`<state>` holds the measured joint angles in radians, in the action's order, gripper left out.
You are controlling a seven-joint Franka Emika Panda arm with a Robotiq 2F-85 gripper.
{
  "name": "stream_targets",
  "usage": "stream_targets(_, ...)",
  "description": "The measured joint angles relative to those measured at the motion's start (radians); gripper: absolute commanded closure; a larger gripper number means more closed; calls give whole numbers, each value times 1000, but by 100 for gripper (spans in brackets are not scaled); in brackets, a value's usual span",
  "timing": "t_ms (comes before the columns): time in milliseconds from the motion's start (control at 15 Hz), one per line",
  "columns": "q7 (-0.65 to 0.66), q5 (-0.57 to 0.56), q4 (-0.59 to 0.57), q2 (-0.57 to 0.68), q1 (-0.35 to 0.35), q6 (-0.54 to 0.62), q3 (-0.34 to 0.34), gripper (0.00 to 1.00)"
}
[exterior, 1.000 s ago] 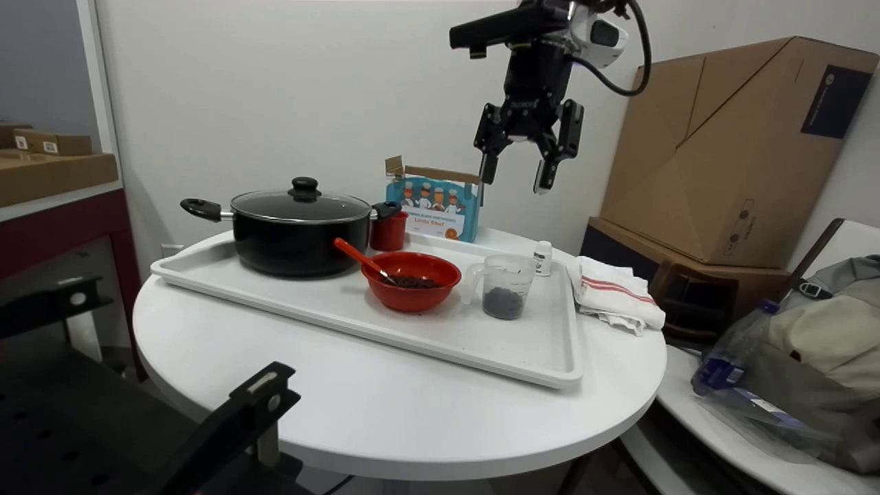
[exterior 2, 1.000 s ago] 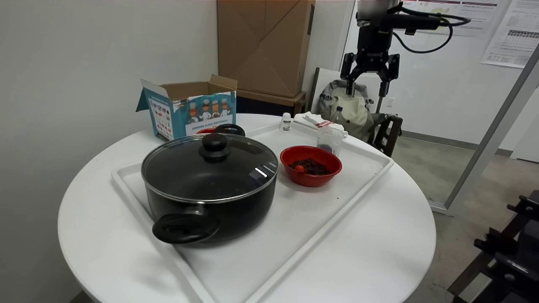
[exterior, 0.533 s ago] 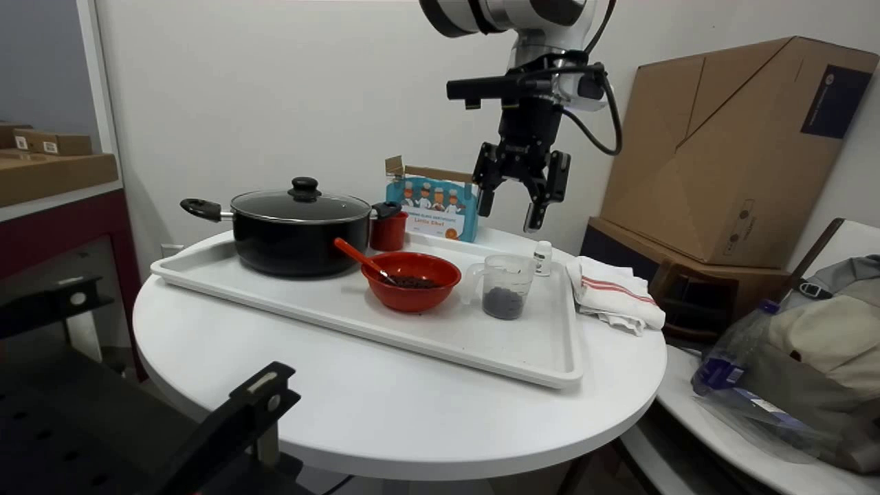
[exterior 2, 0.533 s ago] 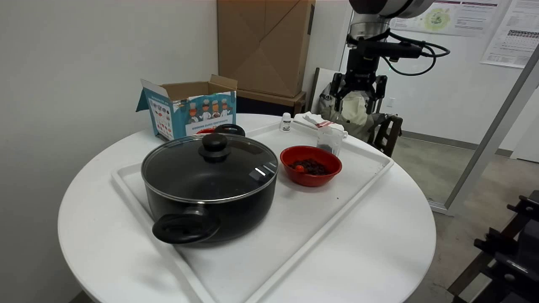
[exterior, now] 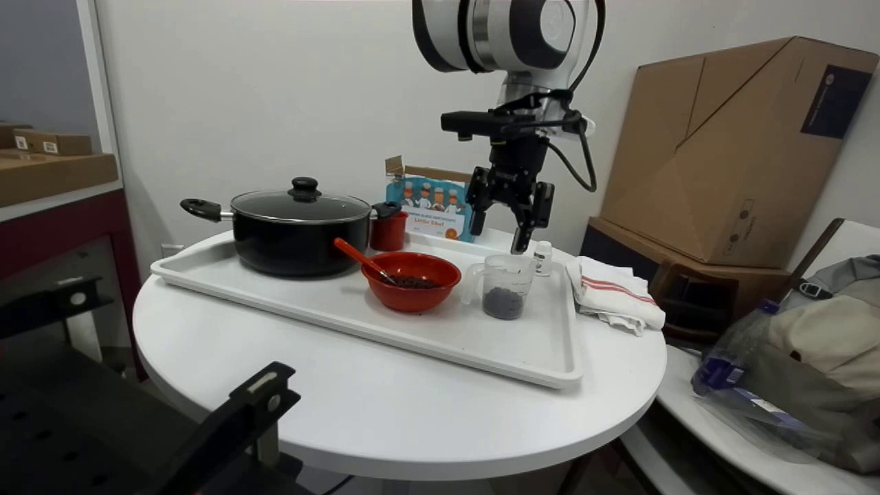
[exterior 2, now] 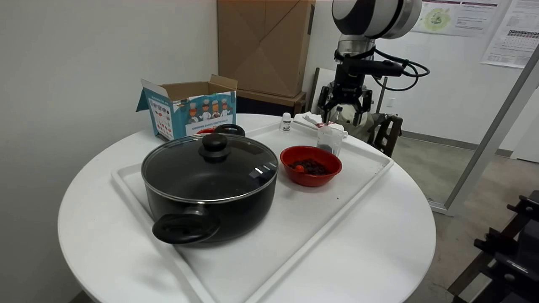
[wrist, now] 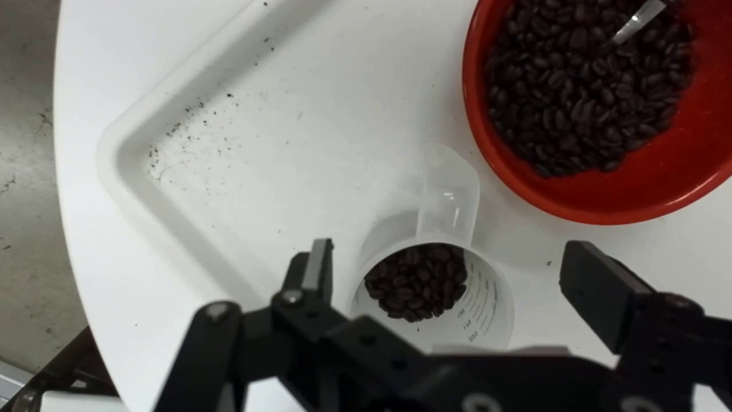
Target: Pour the contents in the jug into the red bowl
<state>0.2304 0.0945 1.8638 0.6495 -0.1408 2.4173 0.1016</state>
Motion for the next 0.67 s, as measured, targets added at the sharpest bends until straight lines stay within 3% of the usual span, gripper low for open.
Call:
stream_targets(200,0,4,-21,36,0,0,-3,3)
stream_targets(267,0,6,-26,47,0,0,-4,23)
stream_targets(467,0,11,-40,72,0,0,-4,37)
stream_targets(667,0,12,-51,90,0,0,-4,59)
